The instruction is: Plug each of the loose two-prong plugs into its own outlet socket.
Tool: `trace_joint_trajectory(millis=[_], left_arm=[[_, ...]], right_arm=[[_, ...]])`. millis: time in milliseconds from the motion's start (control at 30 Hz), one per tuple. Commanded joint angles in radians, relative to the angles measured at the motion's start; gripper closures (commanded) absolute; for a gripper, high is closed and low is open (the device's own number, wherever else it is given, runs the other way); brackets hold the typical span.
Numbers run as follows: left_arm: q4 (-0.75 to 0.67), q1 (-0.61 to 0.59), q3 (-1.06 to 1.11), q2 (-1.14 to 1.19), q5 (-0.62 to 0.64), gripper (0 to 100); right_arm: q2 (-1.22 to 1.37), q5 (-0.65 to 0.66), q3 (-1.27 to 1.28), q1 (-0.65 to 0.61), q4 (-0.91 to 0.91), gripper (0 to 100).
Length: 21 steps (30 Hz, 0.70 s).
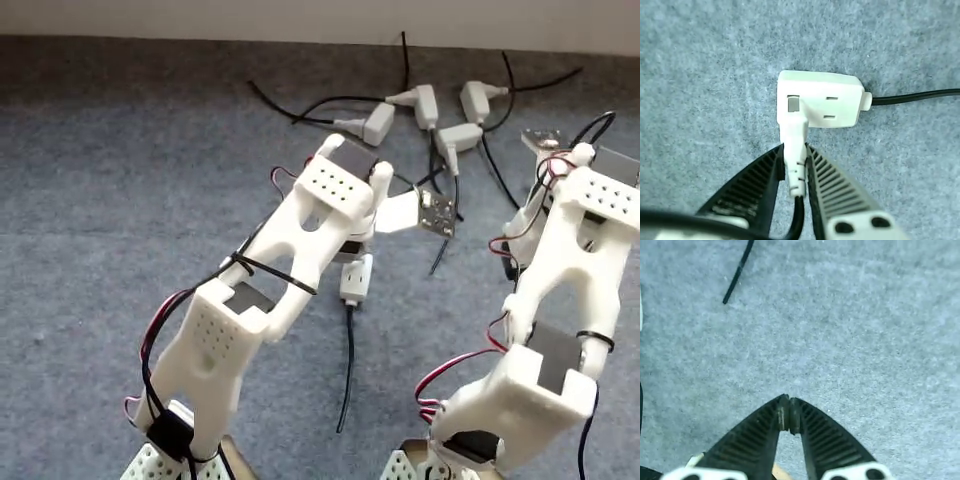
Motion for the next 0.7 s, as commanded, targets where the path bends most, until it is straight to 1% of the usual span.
trace_joint_trajectory(millis=[0, 67, 100, 233, 400, 467, 567, 667], left_arm=[[0.000, -0.013, -0.002, -0.007, 0.046, 99], [-0.035, -0.013, -0.002, -0.007, 0.104, 99], [-0.054, -0.013, -0.001, -0.007, 0.126, 99], [-0.074, -0.007, -0.001, -0.007, 0.147, 99], [-0.069, -0.012, 0.001, -0.007, 0.147, 99], [-0.069, -0.013, 0.001, -0.007, 0.147, 99], [-0.069, -0.010, 0.001, -0.007, 0.147, 99], [-0.068, -0.004, 0.001, -0.007, 0.147, 99]], right_arm=[[-0.127, 0.028, 0.099, 0.039, 0.036, 99.2], [-0.153, -0.005, 0.237, 0.028, -0.015, 99.1], [-0.163, -0.049, 0.321, 0.016, -0.088, 99.1], [-0.213, -0.262, 0.677, -0.051, -0.509, 99.1], [-0.387, -0.493, 0.984, -0.213, -0.877, 99.1], [-0.464, -0.522, 1.072, -0.298, -0.974, 99.1], [-0.545, -0.529, 1.167, -0.446, -1.070, 99.1], [-0.570, -0.529, 1.210, -0.524, -1.145, 99.1]])
